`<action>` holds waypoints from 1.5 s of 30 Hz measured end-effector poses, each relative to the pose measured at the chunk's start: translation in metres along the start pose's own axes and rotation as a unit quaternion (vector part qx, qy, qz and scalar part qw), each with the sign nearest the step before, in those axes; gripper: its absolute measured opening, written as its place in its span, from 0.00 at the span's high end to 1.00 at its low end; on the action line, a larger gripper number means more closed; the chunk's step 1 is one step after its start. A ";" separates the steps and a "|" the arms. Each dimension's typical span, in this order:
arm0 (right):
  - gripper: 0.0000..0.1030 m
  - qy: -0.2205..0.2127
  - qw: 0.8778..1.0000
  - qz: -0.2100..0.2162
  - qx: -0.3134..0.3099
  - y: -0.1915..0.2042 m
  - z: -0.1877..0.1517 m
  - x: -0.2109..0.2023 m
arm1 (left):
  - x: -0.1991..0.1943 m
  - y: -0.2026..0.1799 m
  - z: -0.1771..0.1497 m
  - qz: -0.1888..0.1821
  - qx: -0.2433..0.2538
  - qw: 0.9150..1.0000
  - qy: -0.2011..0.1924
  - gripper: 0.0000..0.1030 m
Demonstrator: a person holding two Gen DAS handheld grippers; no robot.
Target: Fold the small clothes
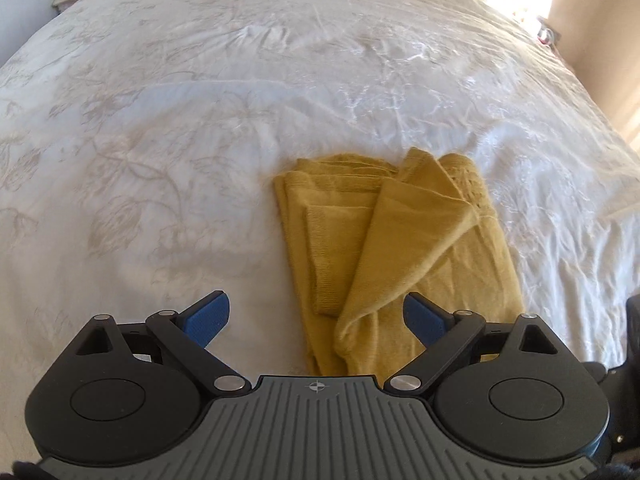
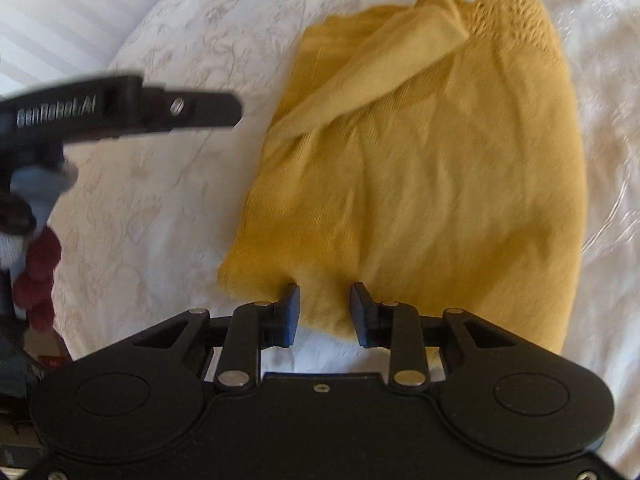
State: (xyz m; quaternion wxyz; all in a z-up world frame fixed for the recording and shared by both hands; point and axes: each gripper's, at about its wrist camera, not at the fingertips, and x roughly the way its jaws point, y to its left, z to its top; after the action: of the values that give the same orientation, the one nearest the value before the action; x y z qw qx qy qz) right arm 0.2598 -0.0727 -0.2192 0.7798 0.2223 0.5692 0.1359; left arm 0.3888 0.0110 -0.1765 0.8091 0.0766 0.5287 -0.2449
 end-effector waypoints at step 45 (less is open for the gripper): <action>0.46 -0.076 0.993 -0.093 -0.011 -0.095 0.140 -0.006 | 0.098 0.023 0.018 0.021 -0.037 0.998 0.043 0.00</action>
State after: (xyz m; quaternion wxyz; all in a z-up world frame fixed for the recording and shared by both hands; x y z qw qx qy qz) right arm 0.3867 -0.1845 -0.2270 0.8323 0.1698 0.5251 0.0521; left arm 0.4460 -0.0072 -0.2588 0.7930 0.0679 0.5699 -0.2043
